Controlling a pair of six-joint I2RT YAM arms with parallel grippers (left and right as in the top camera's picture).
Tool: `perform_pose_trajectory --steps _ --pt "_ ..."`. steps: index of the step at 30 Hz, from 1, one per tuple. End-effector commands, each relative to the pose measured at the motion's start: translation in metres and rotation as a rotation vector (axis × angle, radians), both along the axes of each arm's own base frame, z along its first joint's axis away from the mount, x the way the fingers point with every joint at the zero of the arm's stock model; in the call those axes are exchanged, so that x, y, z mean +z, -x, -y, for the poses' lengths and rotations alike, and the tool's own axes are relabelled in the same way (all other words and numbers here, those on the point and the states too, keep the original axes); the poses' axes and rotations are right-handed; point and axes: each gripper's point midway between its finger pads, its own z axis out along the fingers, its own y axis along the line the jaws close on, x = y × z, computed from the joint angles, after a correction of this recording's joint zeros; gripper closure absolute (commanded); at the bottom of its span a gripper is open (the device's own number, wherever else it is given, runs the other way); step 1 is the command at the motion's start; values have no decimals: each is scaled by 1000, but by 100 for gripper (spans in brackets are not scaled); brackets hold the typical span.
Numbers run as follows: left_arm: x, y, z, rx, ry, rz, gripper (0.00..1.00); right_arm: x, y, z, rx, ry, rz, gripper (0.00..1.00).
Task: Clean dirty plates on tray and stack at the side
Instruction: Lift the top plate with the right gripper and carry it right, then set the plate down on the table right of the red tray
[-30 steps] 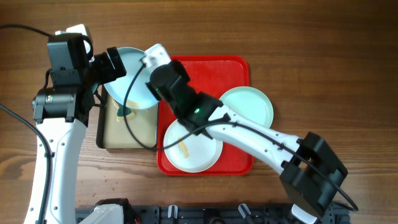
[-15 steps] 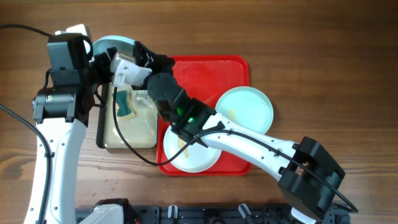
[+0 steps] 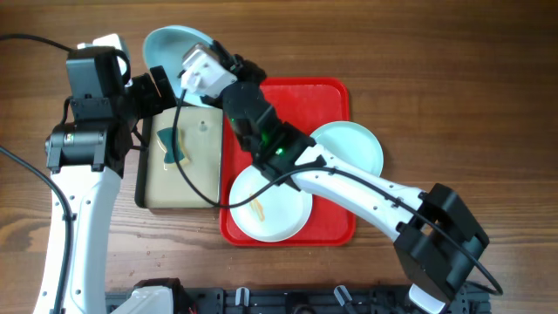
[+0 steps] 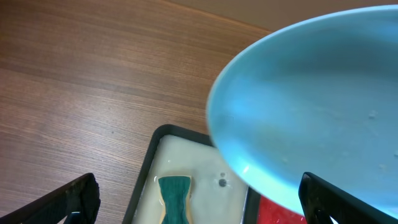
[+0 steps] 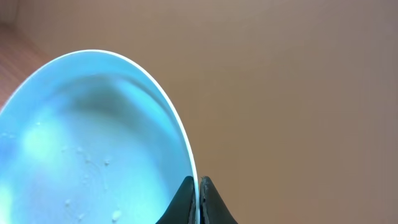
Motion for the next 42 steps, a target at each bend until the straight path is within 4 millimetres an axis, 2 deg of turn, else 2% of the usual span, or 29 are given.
perform_pose_trajectory --steps 1,2,5,8,10,11,13,15,17,18,19,22,23,24,25,28,30,32,35,37,42 --pt "6 1 -5 23 -3 16 0 0 -7 6 -16 -300 -146 96" --pt "6 1 -5 23 -3 16 0 -11 -6 3 1 -349 -223 96" --pt "6 1 -5 22 -3 16 0 -65 13 -17 140 -500 -609 96" --pt "6 1 -5 22 -3 16 0 -107 21 -13 120 -582 -870 96" --pt "6 1 -5 23 -3 16 0 -119 13 3 84 -572 -914 96" --pt "6 1 -5 23 -3 16 0 -121 3 18 93 -600 -955 96" --pt "6 1 -5 23 -3 16 0 -119 -7 33 114 -666 -1016 96" --pt "6 1 -5 23 -3 16 0 -117 -29 71 110 -754 -1078 96" --pt "6 1 -5 23 -3 16 0 -130 -58 140 -31 -819 -1103 96" --pt "6 1 -5 23 -3 16 0 -136 -66 167 -92 -835 -1108 96" --pt "6 1 -5 23 -3 16 0 -144 -74 203 -174 -860 -1113 95" --pt "6 1 -5 22 -3 16 0 -162 -80 293 -375 -941 -1135 96" --pt "6 1 -5 23 -3 16 0 -166 -80 323 -432 -960 -1130 96" --pt "6 1 -5 23 -3 16 0 -173 -76 365 -499 -961 -1120 96" --pt "6 1 -5 23 -3 16 0 -179 -69 398 -562 -959 -1116 96" --pt "6 1 -5 23 -3 16 0 -202 -38 466 -784 -904 -1136 96" --pt "6 1 -5 23 -3 16 0 -217 -13 495 -924 -845 -1176 96" --pt "6 1 -5 23 -3 16 0 -229 5 503 -1006 -780 -1224 96" --pt "6 1 -5 23 -3 16 0 -246 20 495 -1027 -710 -1304 96" --pt "6 1 -5 23 -3 16 0 -257 24 492 -1036 -688 -1307 96" --pt "6 1 -5 22 -3 16 0 -282 26 466 -969 -645 -1310 94"
